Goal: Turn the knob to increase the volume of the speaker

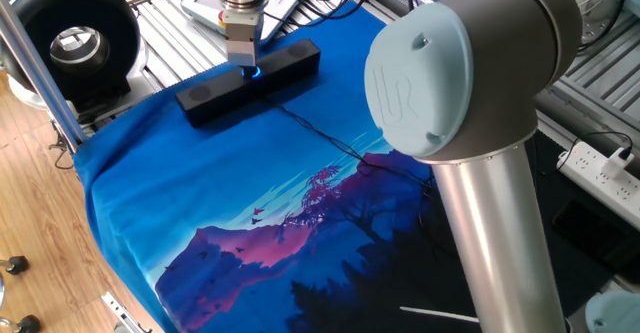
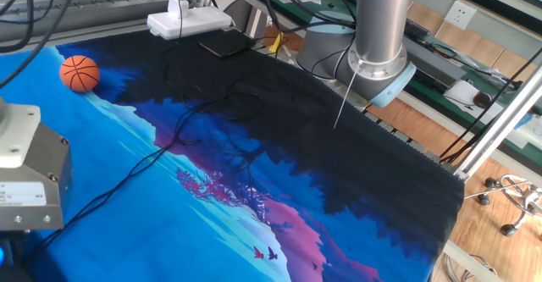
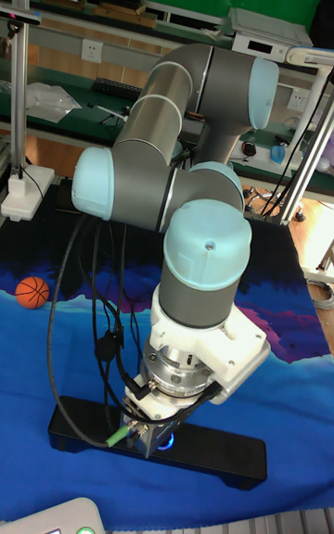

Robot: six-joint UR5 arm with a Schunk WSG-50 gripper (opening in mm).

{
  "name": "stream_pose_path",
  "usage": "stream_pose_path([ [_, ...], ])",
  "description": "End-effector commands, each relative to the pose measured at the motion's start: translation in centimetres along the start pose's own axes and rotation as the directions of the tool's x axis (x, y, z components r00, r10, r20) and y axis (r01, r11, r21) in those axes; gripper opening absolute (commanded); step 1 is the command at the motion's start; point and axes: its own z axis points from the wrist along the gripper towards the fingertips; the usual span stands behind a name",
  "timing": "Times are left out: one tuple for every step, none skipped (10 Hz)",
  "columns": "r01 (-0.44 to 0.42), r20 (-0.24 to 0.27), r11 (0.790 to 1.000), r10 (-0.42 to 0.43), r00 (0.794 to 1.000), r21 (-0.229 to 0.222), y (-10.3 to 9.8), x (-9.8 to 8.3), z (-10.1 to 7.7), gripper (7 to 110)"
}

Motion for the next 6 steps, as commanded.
stream_pose_path([
  [0.054,0.026,0.999,-0.054,0.998,-0.005,-0.09,-0.08,-0.15,22],
  [0.068,0.037,0.998,-0.068,0.997,-0.015,0.1,-0.01,-0.04,22],
  [0.073,0.042,0.997,-0.072,0.997,-0.018,0.12,0.26,0.02,22],
  [0.078,0.048,0.997,-0.077,0.996,-0.023,0.18,0.3,0.03,22],
  [0.079,0.048,0.997,-0.078,0.996,-0.017,0.0,0.28,0.01,22],
  [0.077,0.048,0.997,-0.077,0.996,-0.007,-0.32,0.25,0.07,22],
])
